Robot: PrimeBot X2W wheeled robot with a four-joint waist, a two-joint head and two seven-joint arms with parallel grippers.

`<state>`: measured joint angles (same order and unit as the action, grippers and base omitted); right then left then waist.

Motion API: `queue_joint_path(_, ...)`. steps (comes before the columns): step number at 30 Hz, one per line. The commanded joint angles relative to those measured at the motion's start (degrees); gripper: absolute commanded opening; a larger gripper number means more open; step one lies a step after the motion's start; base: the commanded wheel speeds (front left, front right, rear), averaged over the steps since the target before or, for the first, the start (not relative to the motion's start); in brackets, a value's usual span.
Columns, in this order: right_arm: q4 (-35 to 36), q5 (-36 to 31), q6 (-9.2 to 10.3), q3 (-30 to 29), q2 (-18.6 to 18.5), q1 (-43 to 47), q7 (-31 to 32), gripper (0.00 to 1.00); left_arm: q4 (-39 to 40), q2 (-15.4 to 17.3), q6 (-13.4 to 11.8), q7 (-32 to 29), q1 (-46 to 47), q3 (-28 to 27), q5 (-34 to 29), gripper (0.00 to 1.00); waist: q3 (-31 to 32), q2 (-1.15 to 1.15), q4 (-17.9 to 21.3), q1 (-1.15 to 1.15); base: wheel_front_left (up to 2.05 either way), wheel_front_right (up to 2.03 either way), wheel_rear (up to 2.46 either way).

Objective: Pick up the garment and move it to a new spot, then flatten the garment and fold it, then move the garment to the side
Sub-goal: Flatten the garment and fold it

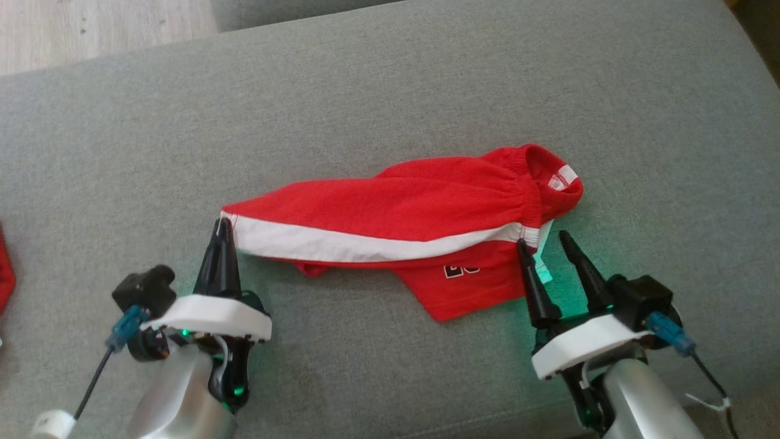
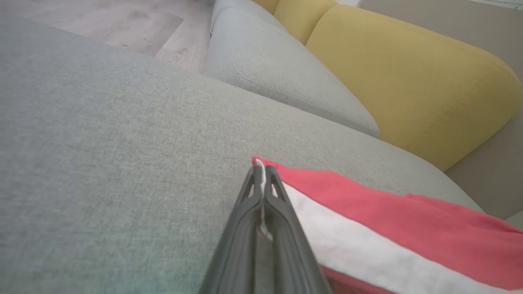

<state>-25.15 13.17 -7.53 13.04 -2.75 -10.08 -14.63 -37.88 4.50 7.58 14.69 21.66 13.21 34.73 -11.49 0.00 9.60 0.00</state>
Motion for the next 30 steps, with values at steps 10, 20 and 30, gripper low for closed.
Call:
queue_joint_path(10,1.0,3.5,0.04,7.9,-0.2,-3.4,-0.4,1.00,1.1,2.3,-0.1,0.3,1.3,-2.5,1.7,0.00,-0.5,0.00,0.0,0.00,0.00,0.00,0.00)
queue_joint_path(20,-0.5,7.1,0.04,12.9,-1.0,-4.9,-0.4,1.00,-0.7,3.1,-0.1,0.3,2.5,-3.0,3.5,0.00,-0.5,0.00,-0.2,0.00,0.00,0.00,0.00)
queue_joint_path(30,-1.3,11.9,0.04,14.8,-1.2,-5.8,-0.4,0.49,-0.7,3.2,-0.1,0.3,2.5,-3.1,3.6,0.00,-0.6,0.00,-0.5,0.00,0.00,0.00,0.00)
